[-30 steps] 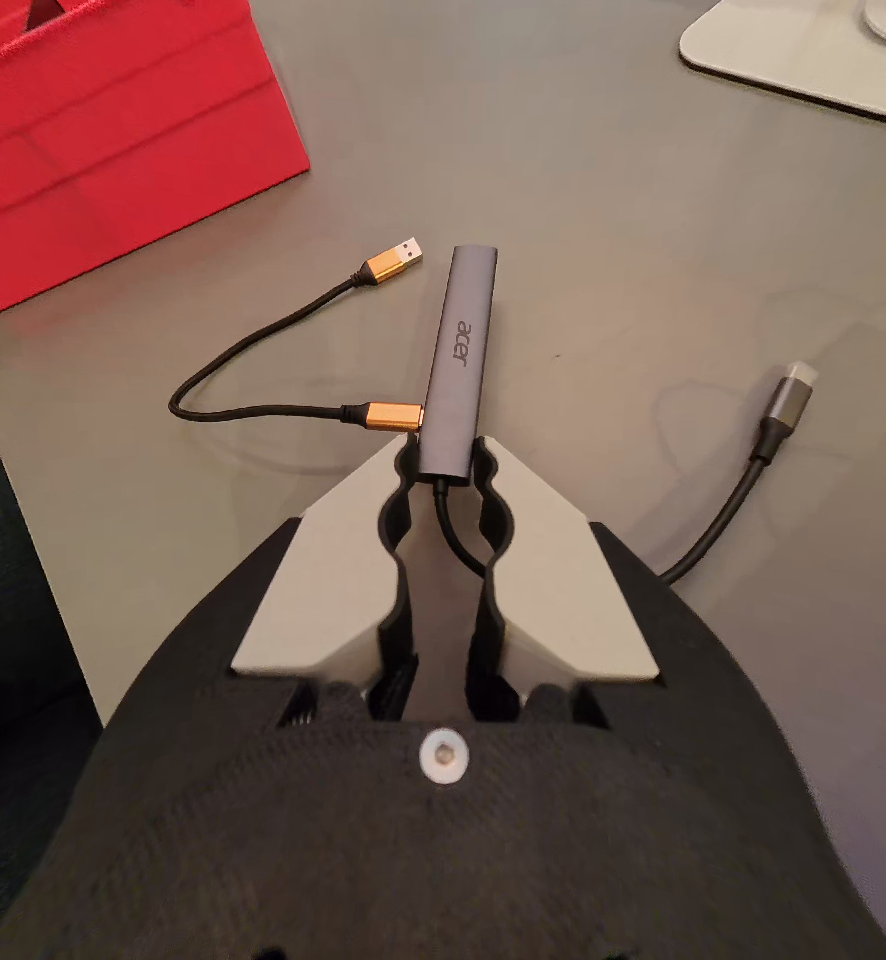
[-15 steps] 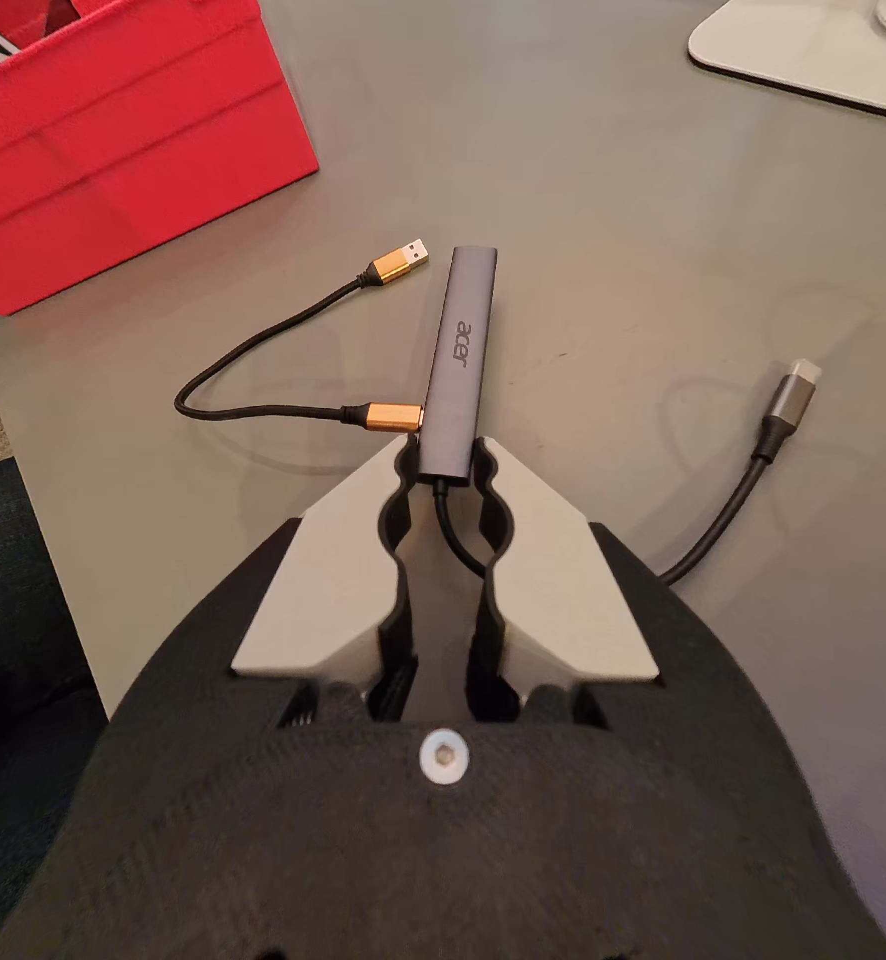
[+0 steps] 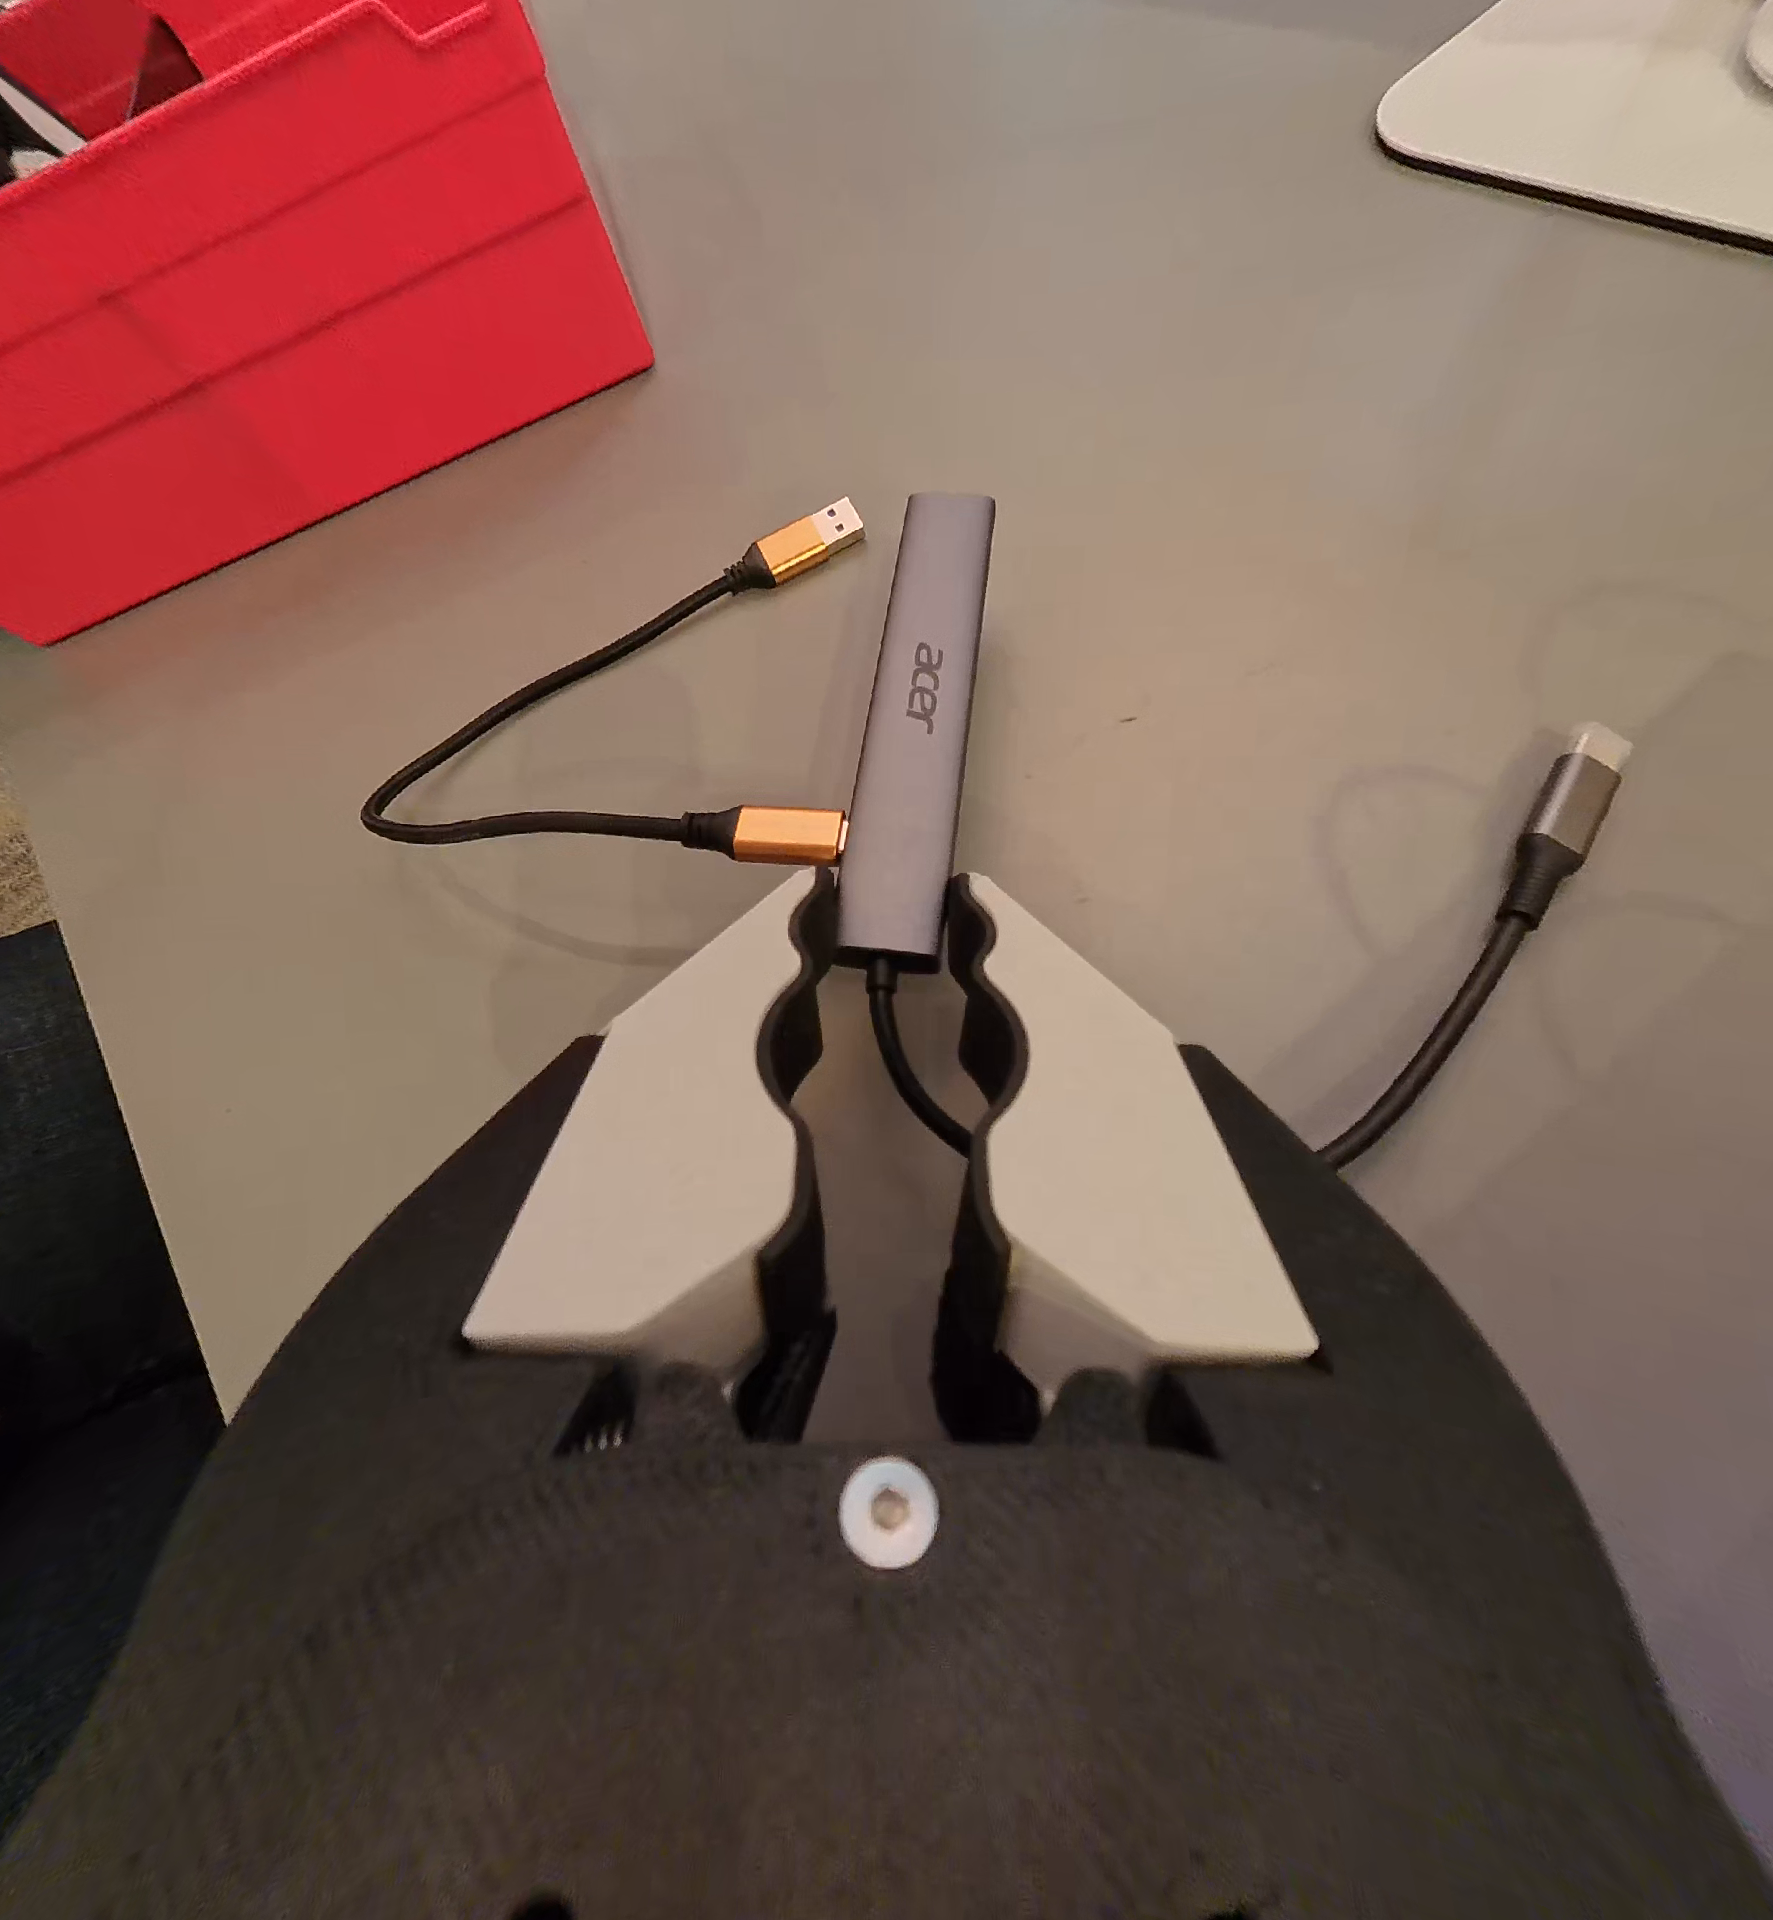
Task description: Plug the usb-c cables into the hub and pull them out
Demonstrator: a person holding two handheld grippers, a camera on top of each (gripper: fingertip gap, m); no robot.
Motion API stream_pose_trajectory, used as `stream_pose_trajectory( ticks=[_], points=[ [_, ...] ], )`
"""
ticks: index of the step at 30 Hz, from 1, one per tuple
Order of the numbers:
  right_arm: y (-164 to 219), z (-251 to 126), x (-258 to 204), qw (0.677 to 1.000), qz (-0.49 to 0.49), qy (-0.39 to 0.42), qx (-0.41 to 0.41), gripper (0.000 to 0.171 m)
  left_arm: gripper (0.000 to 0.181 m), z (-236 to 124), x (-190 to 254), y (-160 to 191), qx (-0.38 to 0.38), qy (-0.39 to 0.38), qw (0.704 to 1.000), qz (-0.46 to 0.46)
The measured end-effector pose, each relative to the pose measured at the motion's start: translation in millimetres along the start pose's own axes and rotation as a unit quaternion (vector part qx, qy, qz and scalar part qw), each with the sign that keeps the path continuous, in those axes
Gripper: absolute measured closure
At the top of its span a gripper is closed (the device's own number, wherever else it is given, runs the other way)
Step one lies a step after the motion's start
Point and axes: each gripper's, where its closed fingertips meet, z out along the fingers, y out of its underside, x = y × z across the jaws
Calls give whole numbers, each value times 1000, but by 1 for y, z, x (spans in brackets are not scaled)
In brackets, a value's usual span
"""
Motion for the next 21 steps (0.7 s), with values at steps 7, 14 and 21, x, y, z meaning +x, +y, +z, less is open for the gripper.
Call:
stream_pose_trajectory(
  ticks=[7,14,21],
  points=[
    [1,1,0,1000,0,1,-4,152,176,-16,-3,9,-22,-24,993,109],
    [1,1,0,1000,-1,1,-5,152,176,-42,-14,5,11,-52,992,117],
    [2,1,0,1000,-5,4,-6,152,176,-104,-49,-18,93,-162,977,106]
  ],
)
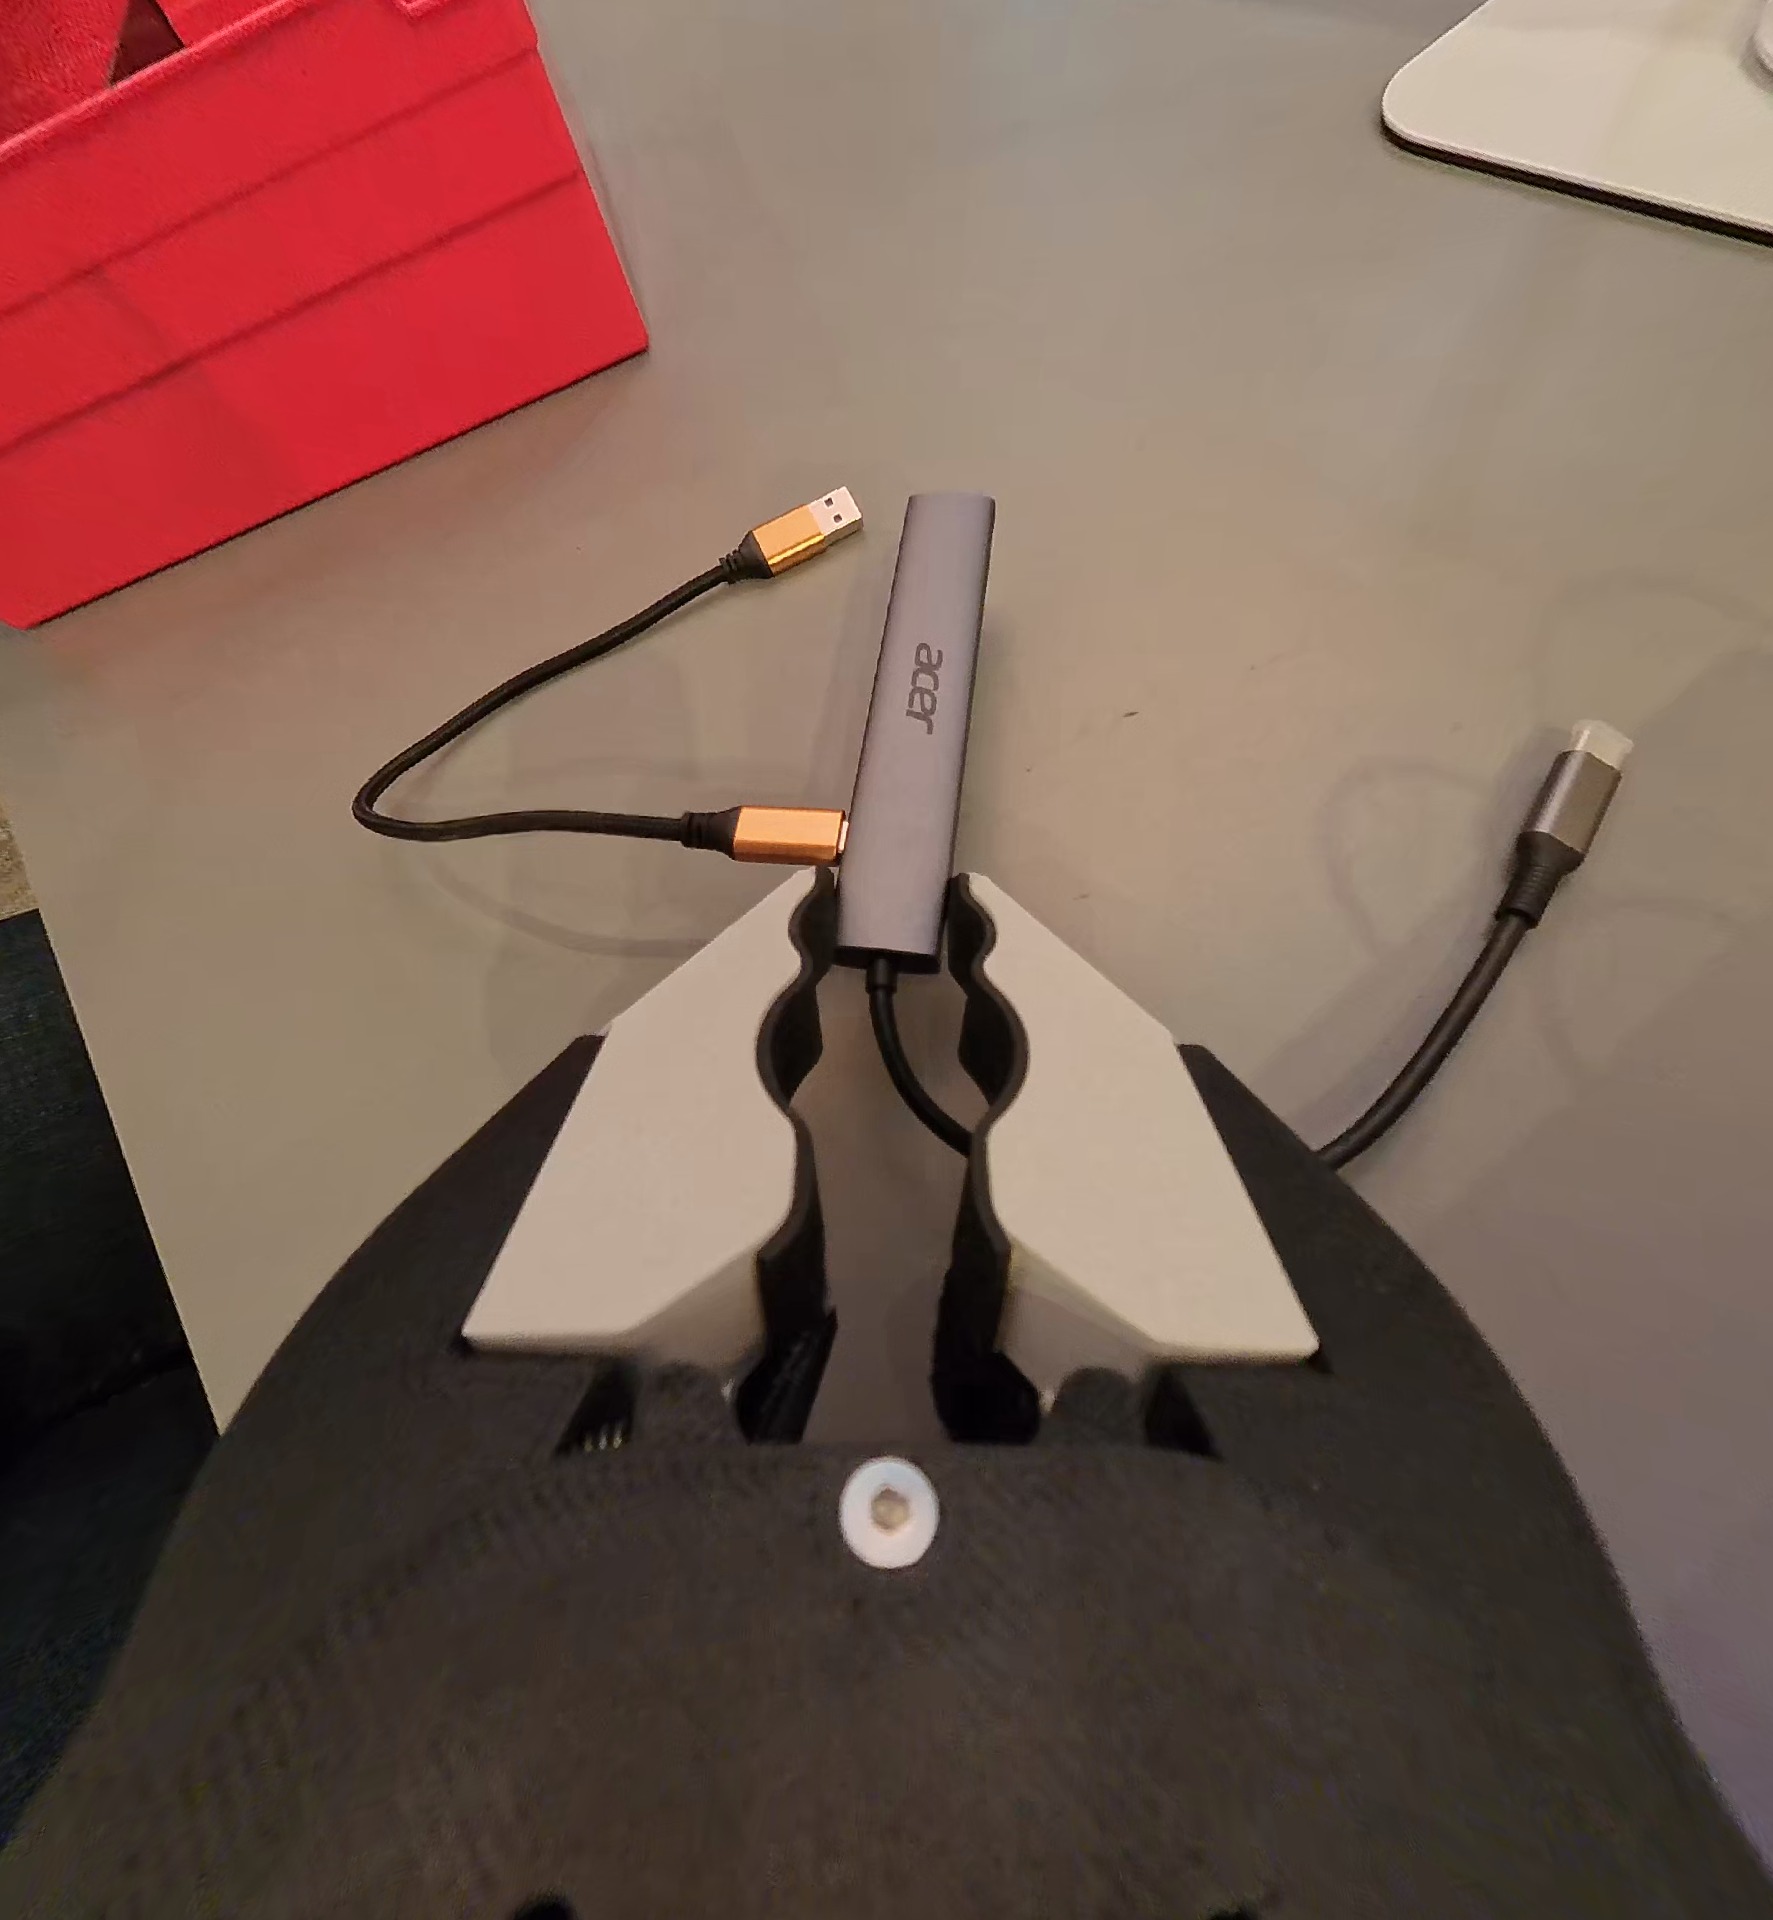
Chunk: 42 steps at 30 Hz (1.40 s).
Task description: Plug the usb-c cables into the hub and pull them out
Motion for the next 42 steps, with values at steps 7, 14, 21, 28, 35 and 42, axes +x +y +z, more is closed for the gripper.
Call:
stream_pose_trajectory(
  ticks=[7,14,21,28,35,42],
  points=[
    [6,2,0,1000,-16,10,-19,152,176,-68,-37,-62,110,-81,991,10],
    [21,7,-6,997,-44,8,-68,152,176,-132,-25,-137,218,-85,971,55],
    [20,5,-10,997,-46,-1,-64,130,176,-161,1,-183,278,-54,956,77],
    [-6,-13,-15,998,-70,5,-1,124,176,-188,36,-216,353,44,933,47],
    [-61,-32,-48,977,-185,15,105,118,176,-212,95,-245,410,173,895,23],
    [-87,-7,-89,924,-362,60,109,110,176,-236,146,-268,445,308,840,-29]
  ],
)
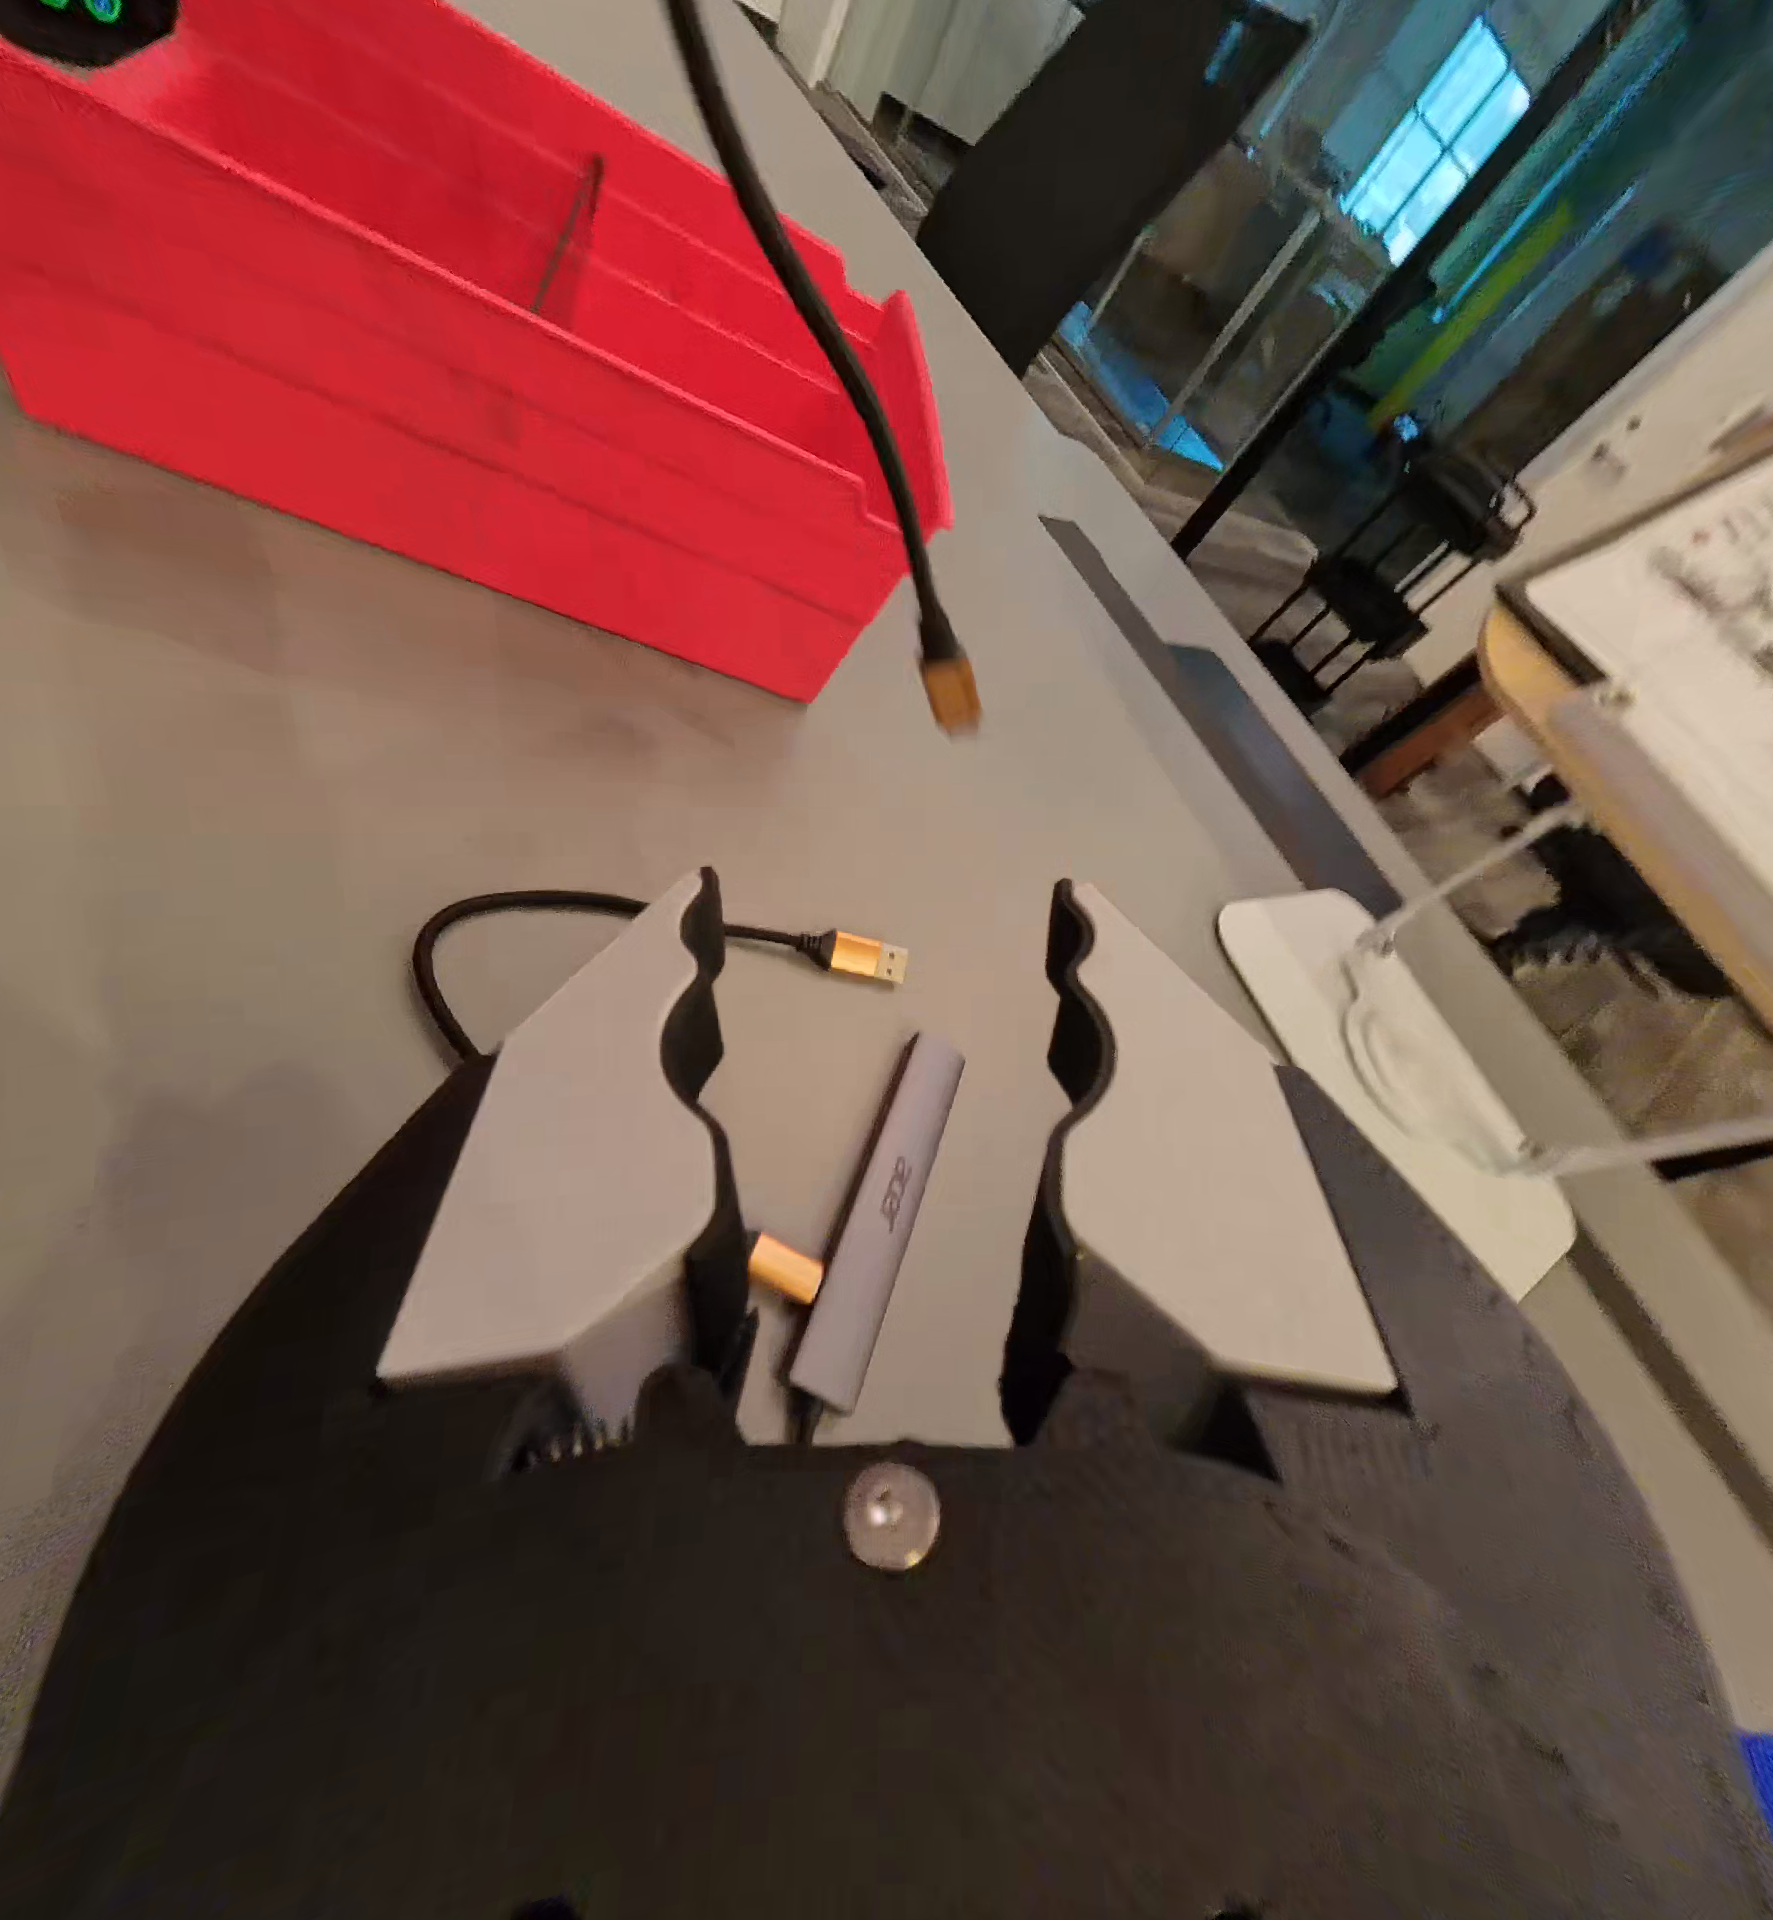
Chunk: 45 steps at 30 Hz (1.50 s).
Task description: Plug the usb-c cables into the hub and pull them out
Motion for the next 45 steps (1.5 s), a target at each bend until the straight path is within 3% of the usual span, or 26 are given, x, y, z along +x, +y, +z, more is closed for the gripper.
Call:
stream_pose_trajectory(
  ticks=[4,9,14,16,17,23,27,32,37,39,41,45],
  points=[
    [-8,18,1,998,-52,37,2,114,176,15,24,2,11,46,998,-35],
    [-9,31,3,996,-71,47,-2,136,176,29,44,7,10,80,995,-58],
    [-9,37,-7,998,-69,10,4,159,177,40,54,12,10,106,991,-84],
    [-8,38,-15,998,-68,-13,7,160,177,43,57,13,11,113,989,-94],
    [-7,39,-20,997,-67,-26,7,171,177,45,57,12,13,114,989,-96],
    [-11,30,-40,991,44,-127,24,171,176,56,44,16,8,92,991,-97],
    [-22,12,-56,962,135,-232,47,171,176,72,27,33,-18,71,993,-95],
    [-47,-17,-62,890,273,-349,108,171,175,95,1,72,-81,35,992,-85],
    [-54,-24,-44,838,370,-369,158,171,164,106,-13,118,-137,14,986,-97],
    [-53,-24,-41,823,395,-373,169,171,156,101,-13,121,-127,20,986,-111],
    [-53,-25,-36,806,418,-377,183,171,137,92,-13,124,-127,23,985,-114],
    [-52,-23,-29,782,450,-383,200,171,130,66,-11,131,-129,29,985,-113]
  ],
)
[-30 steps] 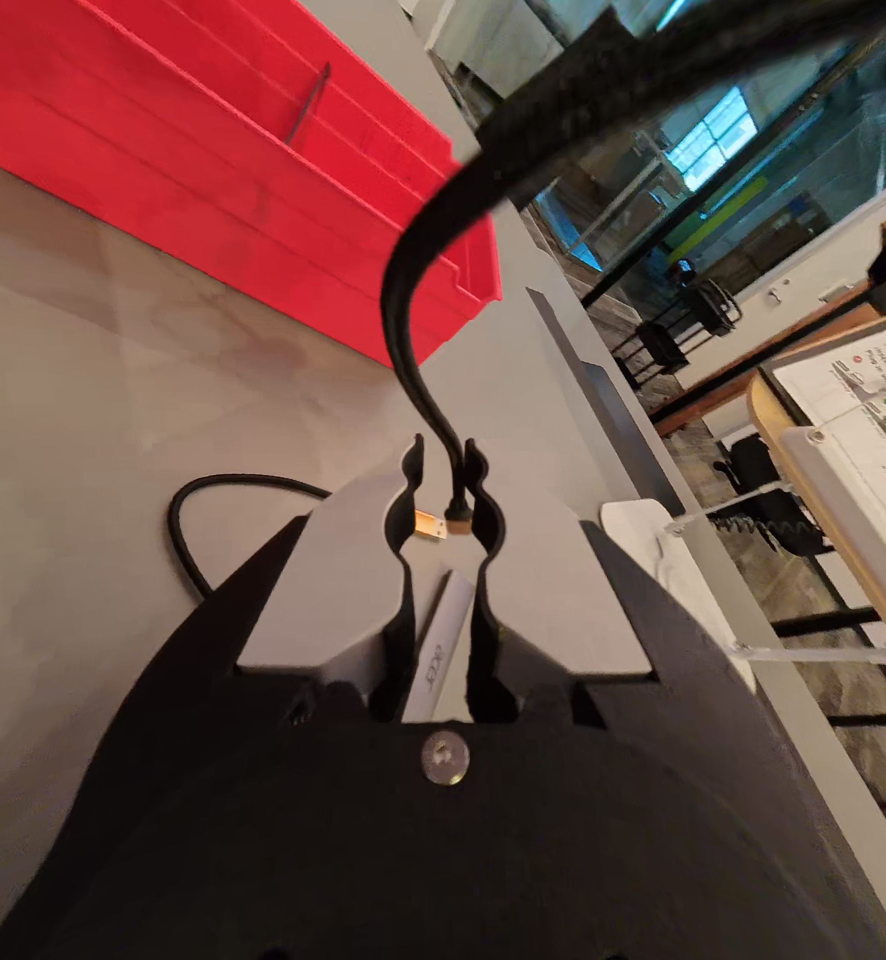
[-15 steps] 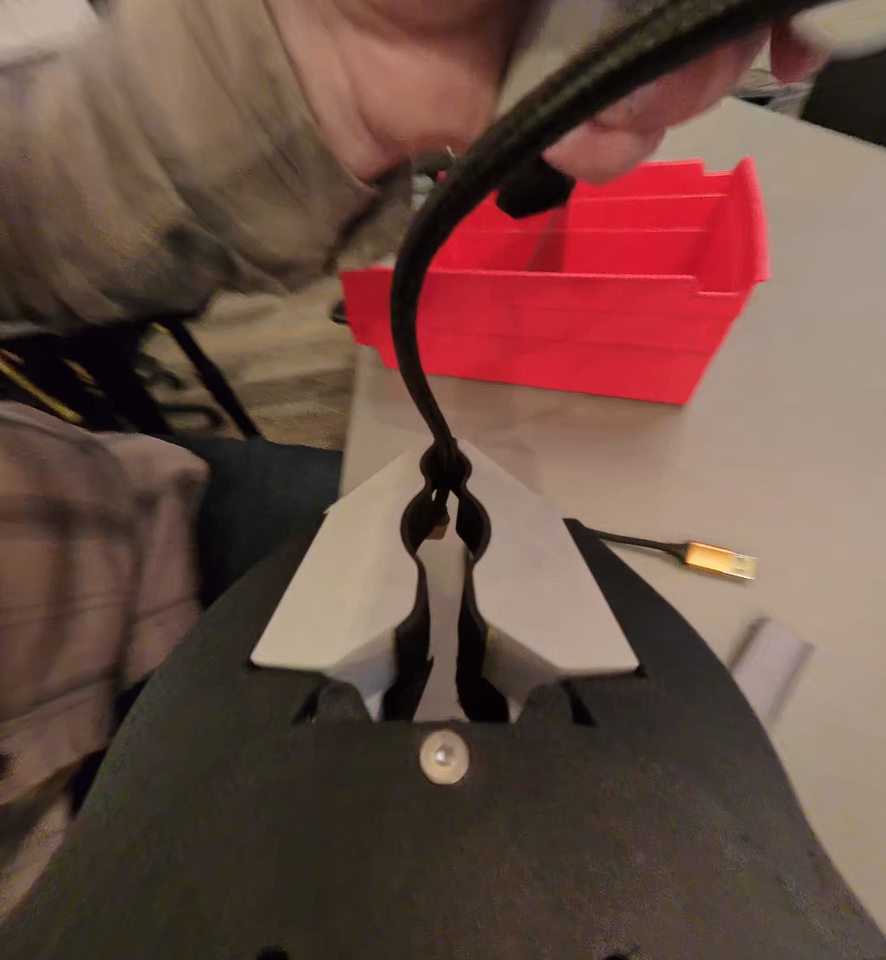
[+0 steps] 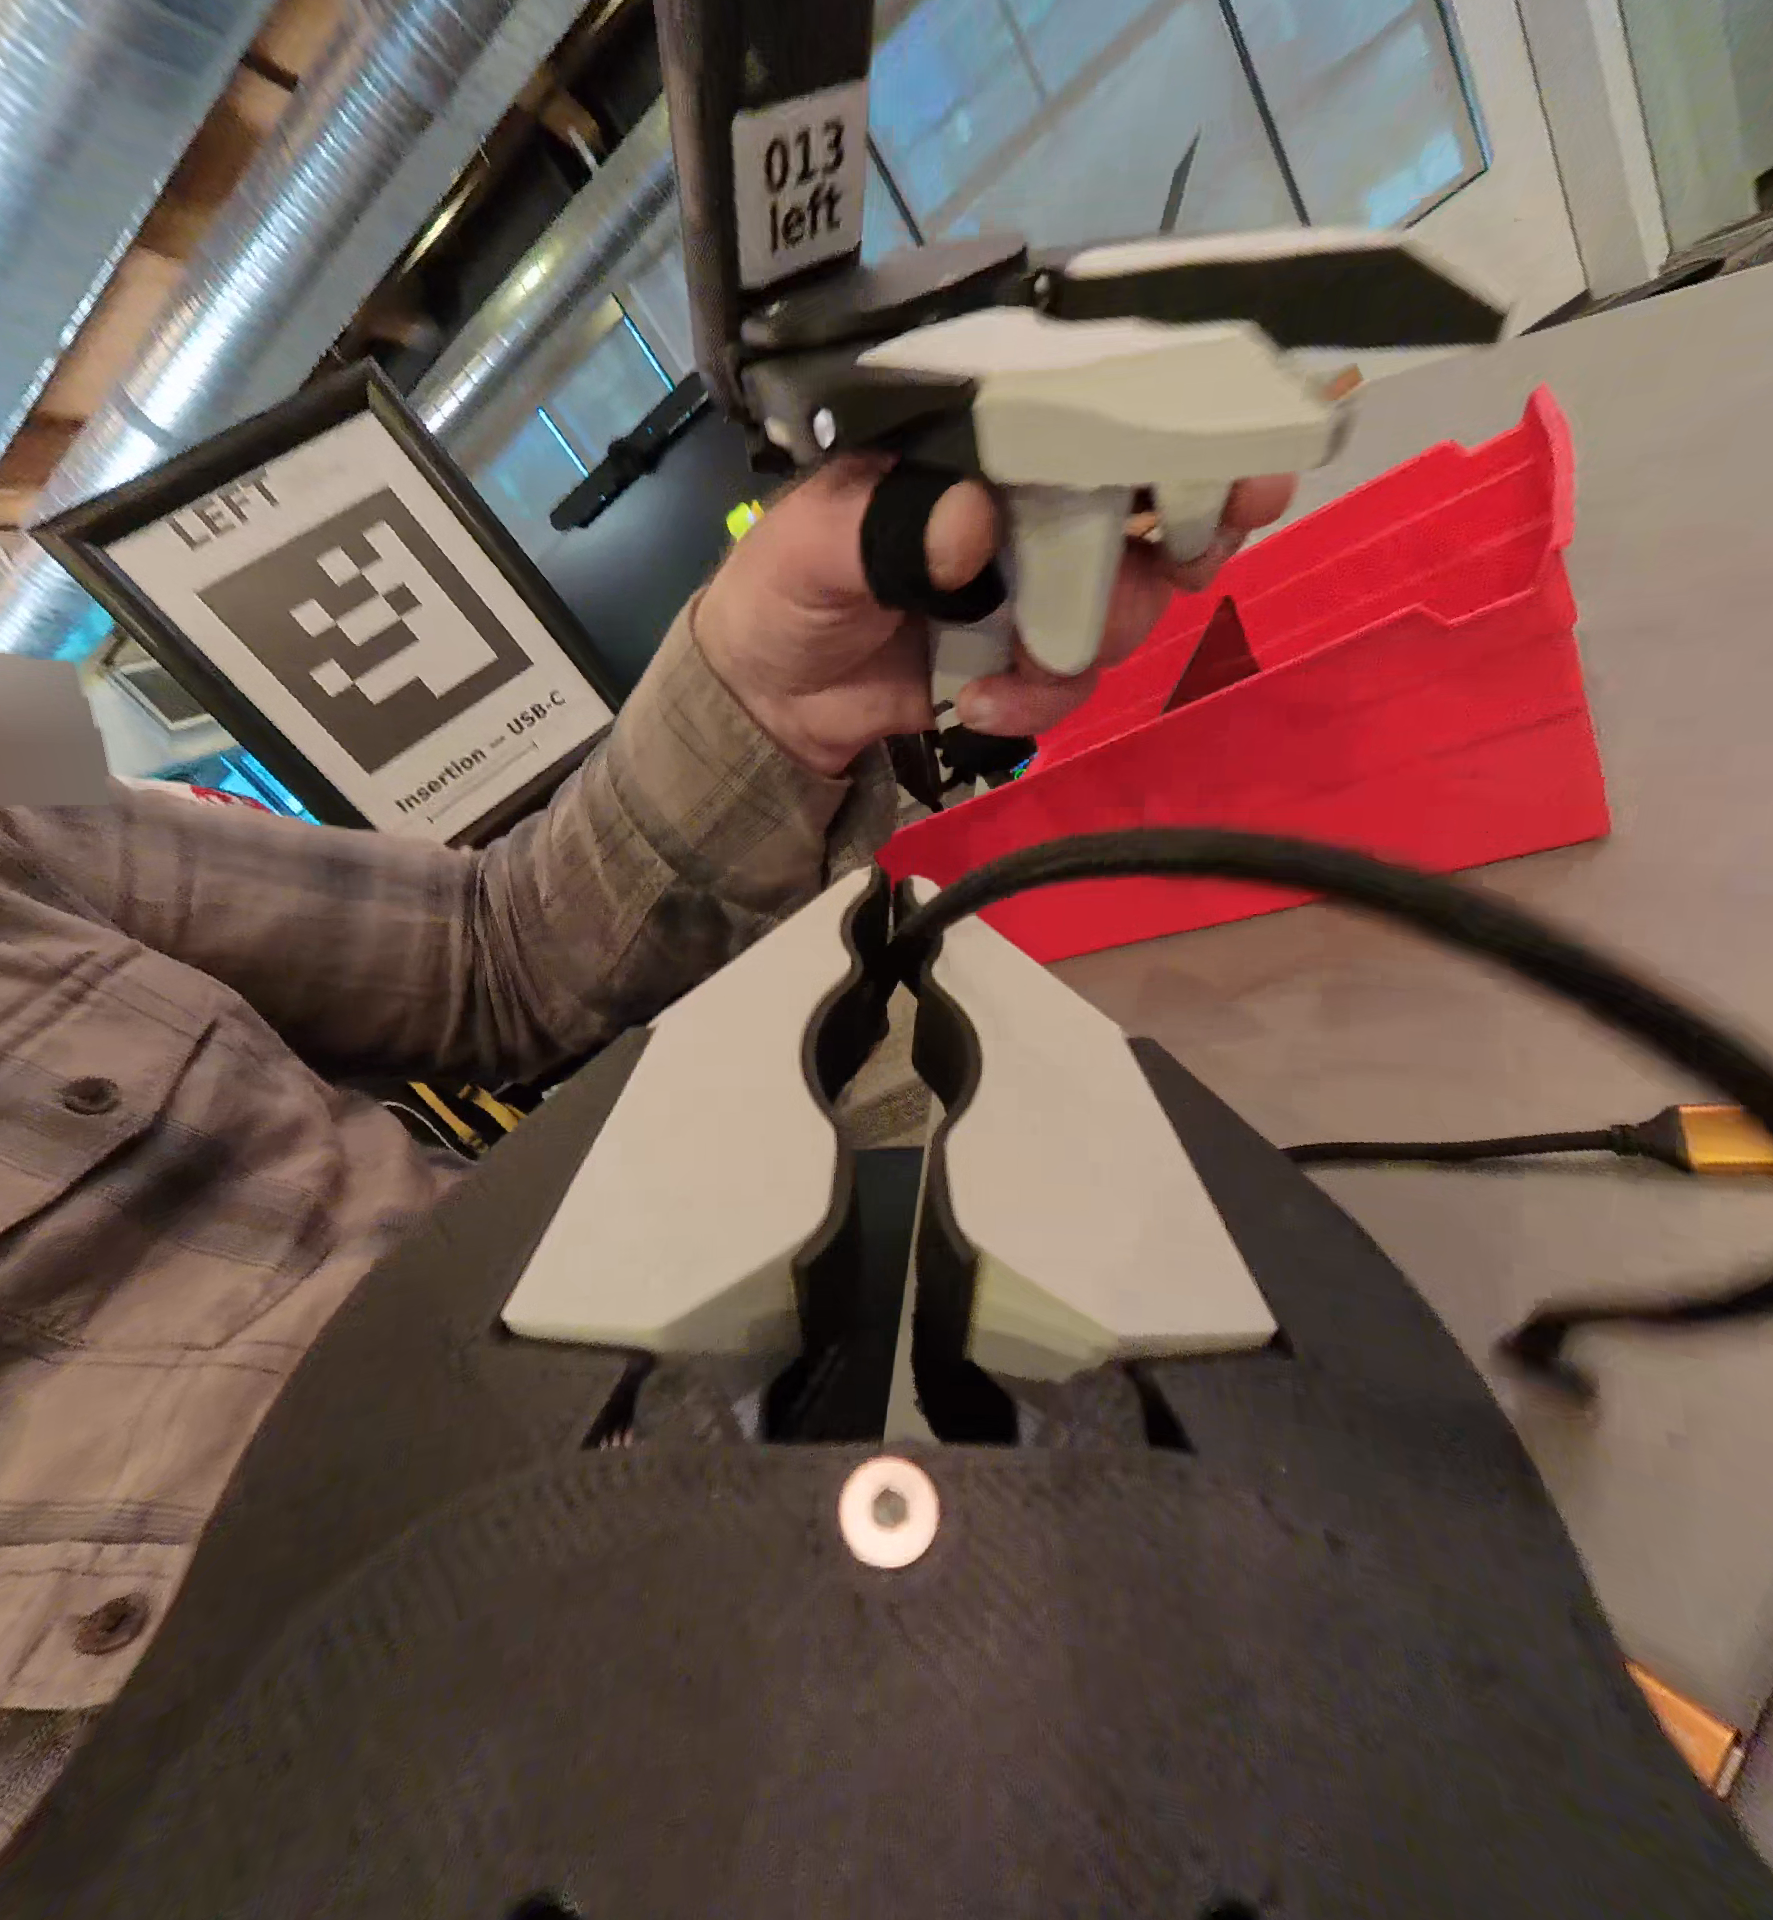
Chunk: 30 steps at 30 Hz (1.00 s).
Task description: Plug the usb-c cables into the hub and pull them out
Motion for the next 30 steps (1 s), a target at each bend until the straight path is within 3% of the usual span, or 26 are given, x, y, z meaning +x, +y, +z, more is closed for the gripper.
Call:
stream_pose_trajectory(
  ticks=[6,13,20,30],
  points=[
    [-6,-1,8,999,18,4,26,171,133,-28,35,32,-21,66,998,-5],
    [-11,-2,15,998,25,22,47,171,128,-33,93,72,-51,129,989,56],
    [-12,-1,9,998,19,22,51,171,171,-26,104,65,0,130,990,48],
    [-10,-1,11,998,21,36,50,171,172,-25,99,65,3,51,987,154]
  ],
)
